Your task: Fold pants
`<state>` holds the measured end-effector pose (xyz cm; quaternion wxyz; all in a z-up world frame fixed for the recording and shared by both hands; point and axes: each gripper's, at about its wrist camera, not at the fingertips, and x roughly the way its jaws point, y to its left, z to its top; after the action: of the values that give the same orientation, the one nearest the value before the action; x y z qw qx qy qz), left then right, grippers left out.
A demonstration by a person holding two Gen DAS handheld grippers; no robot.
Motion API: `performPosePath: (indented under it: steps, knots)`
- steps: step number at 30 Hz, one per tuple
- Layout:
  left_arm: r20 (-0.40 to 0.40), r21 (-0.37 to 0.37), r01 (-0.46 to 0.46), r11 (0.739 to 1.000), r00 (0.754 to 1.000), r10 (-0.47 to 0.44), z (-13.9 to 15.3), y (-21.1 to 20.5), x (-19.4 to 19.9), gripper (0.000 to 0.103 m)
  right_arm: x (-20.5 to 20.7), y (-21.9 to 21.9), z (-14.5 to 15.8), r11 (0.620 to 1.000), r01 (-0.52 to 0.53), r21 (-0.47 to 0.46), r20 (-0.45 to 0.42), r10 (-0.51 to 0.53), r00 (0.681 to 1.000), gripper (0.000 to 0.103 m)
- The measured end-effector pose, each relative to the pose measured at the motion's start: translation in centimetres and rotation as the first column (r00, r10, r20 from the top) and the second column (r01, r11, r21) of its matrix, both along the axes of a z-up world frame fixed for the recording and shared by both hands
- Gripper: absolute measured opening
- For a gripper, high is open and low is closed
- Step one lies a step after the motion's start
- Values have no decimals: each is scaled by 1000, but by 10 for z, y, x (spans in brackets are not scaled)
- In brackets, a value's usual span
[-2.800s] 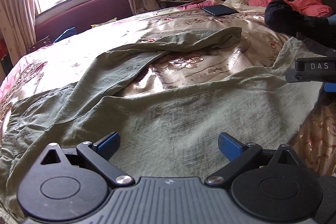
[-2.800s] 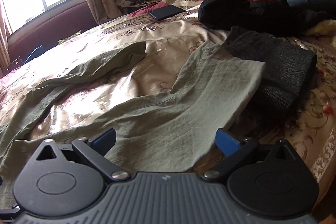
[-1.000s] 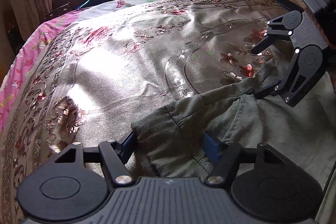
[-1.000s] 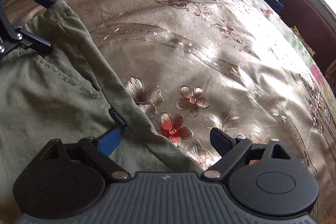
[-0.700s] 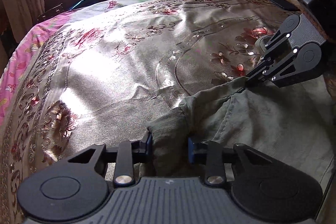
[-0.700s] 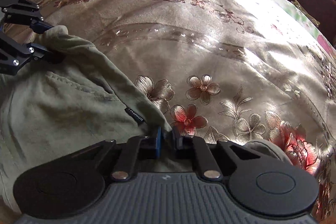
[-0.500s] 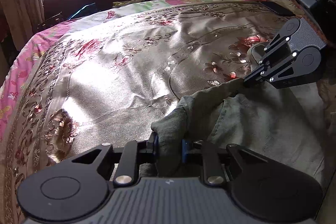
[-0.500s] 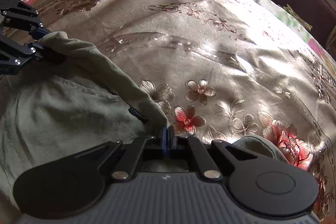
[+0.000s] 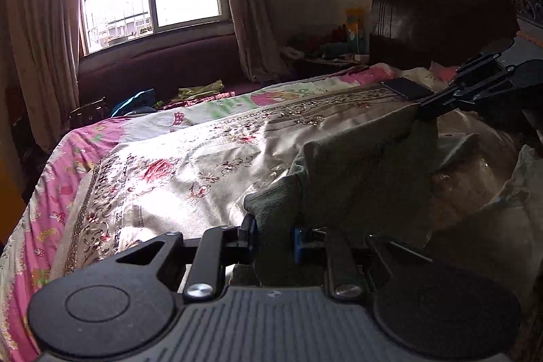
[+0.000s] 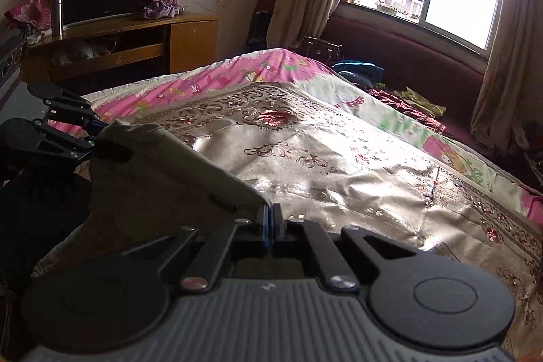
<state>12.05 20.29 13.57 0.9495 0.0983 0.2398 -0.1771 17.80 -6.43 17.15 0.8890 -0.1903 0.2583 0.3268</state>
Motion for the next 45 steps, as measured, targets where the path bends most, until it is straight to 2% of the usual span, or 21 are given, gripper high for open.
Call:
performPosePath:
  steps: [2,4,9,12,14,16,19,21,23,25,27,28,30,31,33,35,37,38,41,43,45]
  knots:
    - [-29,25,18,1000,999,-17,-10,-8,-30,34,-37,-5,-10,1000,2,-11,-22,-2,1000,1]
    - [-93,62,25,998,996,-19,-33,-14,-49,34,-69,-7,-38,1000,9,-7,-103,-10,995,1]
    - [-211,132,13,991,977,15,-89,-18,-84,35,-116,-3,-131,999,50,11,-374,-42,926,1]
    - [-231,134,5,991,973,27,-100,-15,-99,36,-131,8,-159,999,27,-40,-385,-40,922,1]
    - [-208,162,9,987,978,25,-100,-14,-110,41,-144,13,-169,996,-13,-90,-365,-21,931,4]
    - [-198,181,7,984,980,30,-99,-13,-115,45,-149,18,-175,991,-40,-125,-369,-10,929,9]
    - [-191,211,3,977,981,38,-100,-12,-116,51,-159,24,-177,987,-51,-152,-333,-2,943,10]
    - [-166,253,8,967,986,35,-101,-15,-120,55,-160,25,-171,990,-51,-133,-315,6,949,10]
    - [-140,307,24,951,990,21,-104,-22,-123,57,-159,29,-169,991,-62,-116,-307,24,951,28]
    - [-124,341,37,940,992,6,-105,-27,-124,57,-157,37,-168,991,-79,-108,-282,46,958,36]
    - [-99,374,38,927,995,-1,-106,-30,-123,57,-156,50,-169,989,-104,-103,-243,76,967,36]
    - [-93,378,36,925,996,-1,-105,-30,-121,57,-155,58,-170,989,-112,-102,-222,87,971,32]
    - [-63,367,23,930,998,0,-97,-27,-120,52,-149,70,-171,989,-105,-107,-222,79,972,9]
    - [-42,366,16,930,999,-1,-92,-24,-122,52,-146,72,-169,990,-97,-97,-229,73,971,5]
    - [-34,384,23,923,999,-10,-87,-21,-127,51,-146,72,-161,993,-94,-67,-211,78,974,5]
    - [-116,404,62,913,993,-16,-95,-16,-132,51,-150,73,-162,989,-112,-92,-196,93,976,6]
    - [-182,421,78,904,983,0,-107,-11,-137,52,-151,76,-175,983,-135,-122,-249,101,963,9]
    - [-189,422,65,904,982,18,-110,-8,-141,52,-154,76,-184,982,-134,-133,-278,93,956,12]
    - [-196,327,-14,945,977,82,-96,3,-149,52,-157,76,-196,984,-118,-134,-293,75,953,15]
    - [-155,286,-72,956,980,121,-79,5,-156,52,-159,72,-190,990,-102,-102,-293,68,954,17]
    - [-91,244,-80,966,990,105,-61,-3,-164,52,-159,67,-184,995,-86,-59,-293,65,954,24]
